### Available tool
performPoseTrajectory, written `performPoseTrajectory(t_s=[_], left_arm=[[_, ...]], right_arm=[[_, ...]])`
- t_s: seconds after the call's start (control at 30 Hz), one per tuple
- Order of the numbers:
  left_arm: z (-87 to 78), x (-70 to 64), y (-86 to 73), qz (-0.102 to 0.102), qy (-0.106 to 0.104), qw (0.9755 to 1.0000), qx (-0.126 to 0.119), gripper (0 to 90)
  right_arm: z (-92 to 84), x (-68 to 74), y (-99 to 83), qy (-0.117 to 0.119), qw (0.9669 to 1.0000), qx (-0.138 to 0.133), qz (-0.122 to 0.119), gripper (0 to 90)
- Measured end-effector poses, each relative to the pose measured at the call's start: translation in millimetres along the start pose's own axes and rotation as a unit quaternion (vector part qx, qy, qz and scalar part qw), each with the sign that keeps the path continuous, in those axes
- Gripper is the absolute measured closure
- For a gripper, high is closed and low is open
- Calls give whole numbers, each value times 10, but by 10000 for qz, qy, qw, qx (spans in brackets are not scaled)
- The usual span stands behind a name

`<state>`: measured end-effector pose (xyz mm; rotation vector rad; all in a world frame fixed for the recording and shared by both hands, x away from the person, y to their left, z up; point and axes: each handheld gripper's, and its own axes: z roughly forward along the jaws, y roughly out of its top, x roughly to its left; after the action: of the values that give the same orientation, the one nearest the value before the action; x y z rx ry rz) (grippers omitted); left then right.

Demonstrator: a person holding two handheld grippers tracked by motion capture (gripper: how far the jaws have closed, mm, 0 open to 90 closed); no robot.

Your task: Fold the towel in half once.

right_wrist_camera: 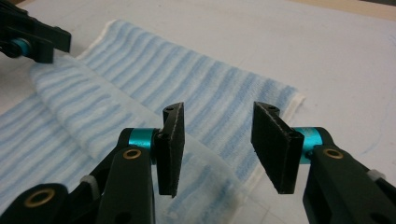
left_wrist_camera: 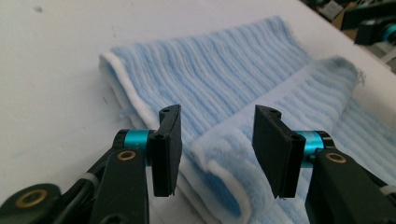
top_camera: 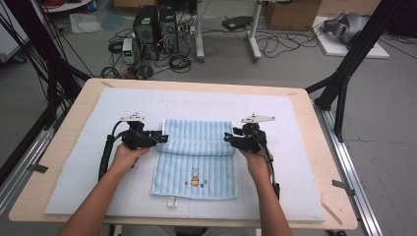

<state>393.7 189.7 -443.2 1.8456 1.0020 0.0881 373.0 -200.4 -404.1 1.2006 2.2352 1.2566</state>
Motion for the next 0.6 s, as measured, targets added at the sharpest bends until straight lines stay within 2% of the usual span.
performPoseTrajectory(t_s=[0.07, 0.17, 0.23, 0.3, 0.4, 0.47, 0.5, 0.6], left_arm=[[19, -23, -6, 31, 121, 9998, 183, 564], [47, -66, -21, 203, 322, 9983, 450, 676], [42, -86, -28, 284, 377, 9978, 466, 809], [27, -99, -26, 299, 346, 9980, 431, 831], [-16, -128, -37, 333, 297, 9988, 215, 834], [-53, -138, -54, 343, 261, 9989, 164, 834], [-73, -147, -70, 329, 227, 9992, 92, 834], [-128, -179, -83, 332, 145, 9993, -4, 834]], right_arm=[[-7, 28, 1, 3, 10000, 63, -52, 534], [15, 38, -17, -46, 9996, 248, -128, 531], [45, 31, -37, -56, 9990, 444, -63, 539], [84, 23, -85, -42, 9983, 575, -44, 572], [152, -15, -195, -16, 9967, 812, -26, 637], [140, -48, -258, 73, 9971, 756, 92, 765], [119, -61, -276, 125, 9973, 724, 65, 814], [66, -52, -310, 198, 9975, 681, -49, 888]])
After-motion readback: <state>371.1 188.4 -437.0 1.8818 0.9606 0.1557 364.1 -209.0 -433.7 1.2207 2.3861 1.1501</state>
